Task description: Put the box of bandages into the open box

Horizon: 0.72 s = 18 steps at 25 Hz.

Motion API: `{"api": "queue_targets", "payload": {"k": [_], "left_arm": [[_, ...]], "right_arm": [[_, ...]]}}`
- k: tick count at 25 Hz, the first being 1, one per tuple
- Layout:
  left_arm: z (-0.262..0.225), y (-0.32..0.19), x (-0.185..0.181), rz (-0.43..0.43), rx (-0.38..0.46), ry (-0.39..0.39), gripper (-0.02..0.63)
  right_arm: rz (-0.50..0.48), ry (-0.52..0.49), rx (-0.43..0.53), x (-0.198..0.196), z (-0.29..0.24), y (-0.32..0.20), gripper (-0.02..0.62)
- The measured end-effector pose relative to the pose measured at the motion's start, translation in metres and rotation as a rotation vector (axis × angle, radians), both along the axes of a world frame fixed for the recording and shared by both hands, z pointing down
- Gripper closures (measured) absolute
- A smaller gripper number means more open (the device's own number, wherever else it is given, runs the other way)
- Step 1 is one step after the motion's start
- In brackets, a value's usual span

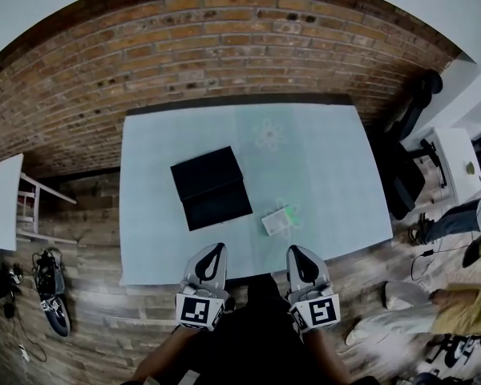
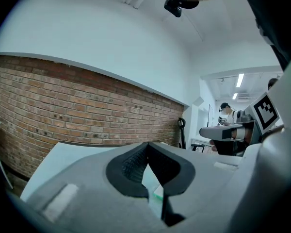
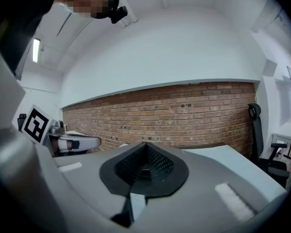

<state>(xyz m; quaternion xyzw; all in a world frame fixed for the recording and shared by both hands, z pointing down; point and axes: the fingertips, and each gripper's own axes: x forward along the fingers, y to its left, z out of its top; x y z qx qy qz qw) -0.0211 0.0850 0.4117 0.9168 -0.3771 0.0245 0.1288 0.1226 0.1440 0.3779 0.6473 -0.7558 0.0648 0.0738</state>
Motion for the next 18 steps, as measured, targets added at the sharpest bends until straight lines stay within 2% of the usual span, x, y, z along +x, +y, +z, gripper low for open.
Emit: {"api": "queue_targets", "payload": {"k": [9, 14, 18], "left_arm": [[0.008, -0.023, 0.056, -0.028, -0.002, -0.022, 0.609], [0.017, -0.032, 0.085, -0.042, -0.021, -0.039, 0.609], [0.03, -0.041, 0.108, -0.05, -0.045, -0.053, 0.609]], "right_arm": [[-0.072, -0.012, -0.034, 0.046, 0.019, -0.022, 0.595], [-0.104, -0.053, -0.098, 0.071, 0.031, -0.035, 0.594], [-0.124, -0.05, -0.161, 0.098, 0.065, -0.045, 0.594]]}}
